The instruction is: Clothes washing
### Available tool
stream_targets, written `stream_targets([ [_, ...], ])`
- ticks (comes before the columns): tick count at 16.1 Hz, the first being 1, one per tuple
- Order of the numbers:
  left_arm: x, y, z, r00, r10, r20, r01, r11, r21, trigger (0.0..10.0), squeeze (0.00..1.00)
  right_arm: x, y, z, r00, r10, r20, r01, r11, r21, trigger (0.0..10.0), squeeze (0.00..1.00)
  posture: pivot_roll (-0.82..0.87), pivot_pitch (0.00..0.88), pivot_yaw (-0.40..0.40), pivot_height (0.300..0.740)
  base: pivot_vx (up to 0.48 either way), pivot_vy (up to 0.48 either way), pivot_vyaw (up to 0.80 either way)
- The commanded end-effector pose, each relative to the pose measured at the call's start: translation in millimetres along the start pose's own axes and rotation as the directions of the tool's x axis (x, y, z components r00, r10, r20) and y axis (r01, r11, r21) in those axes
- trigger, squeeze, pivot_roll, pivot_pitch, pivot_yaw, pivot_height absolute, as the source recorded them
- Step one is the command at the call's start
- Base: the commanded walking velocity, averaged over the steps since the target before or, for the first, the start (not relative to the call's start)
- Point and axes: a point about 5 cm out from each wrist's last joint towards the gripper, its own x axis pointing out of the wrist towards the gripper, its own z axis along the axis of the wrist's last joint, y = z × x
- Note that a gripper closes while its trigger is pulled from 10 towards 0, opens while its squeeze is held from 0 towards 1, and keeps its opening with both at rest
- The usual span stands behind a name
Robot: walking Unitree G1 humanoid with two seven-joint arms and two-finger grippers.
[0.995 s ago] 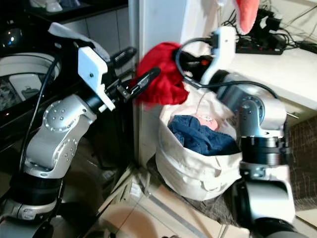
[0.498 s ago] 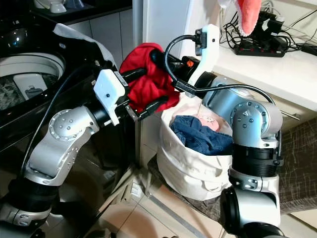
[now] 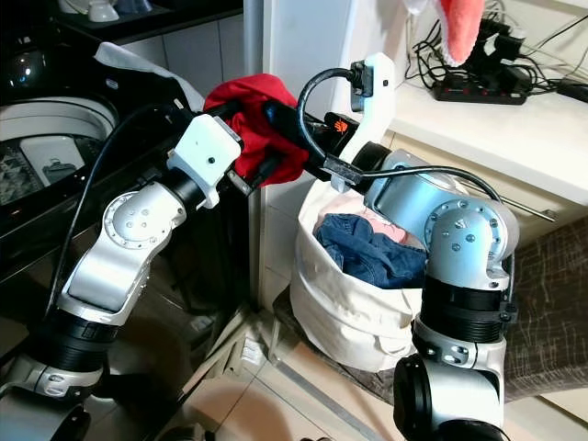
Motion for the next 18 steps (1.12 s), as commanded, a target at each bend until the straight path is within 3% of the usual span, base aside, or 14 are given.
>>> stream_targets([
  [1, -0.7, 5.1, -1.0, 1.0, 0.03, 0.002, -0.03, 0.999, -0.021, 0.0, 0.0, -4.8, 2.9, 1.2, 1.0, 0.01, 0.011, -0.01, 1.0, 0.006, 0.0, 0.0, 0.02, 0.0, -0.062, 0.74, 0.0, 0.0, 0.0],
  [18, -4.6, 8.8, -7.9, 0.998, 0.051, -0.028, -0.052, 0.996, -0.067, 0.0, 0.0, -4.0, 4.4, -0.1, 1.0, 0.005, -0.016, -0.004, 1.0, 0.02, 0.0, 0.0, 0.02, 0.0, -0.065, 0.74, 0.0, 0.0, 0.0],
])
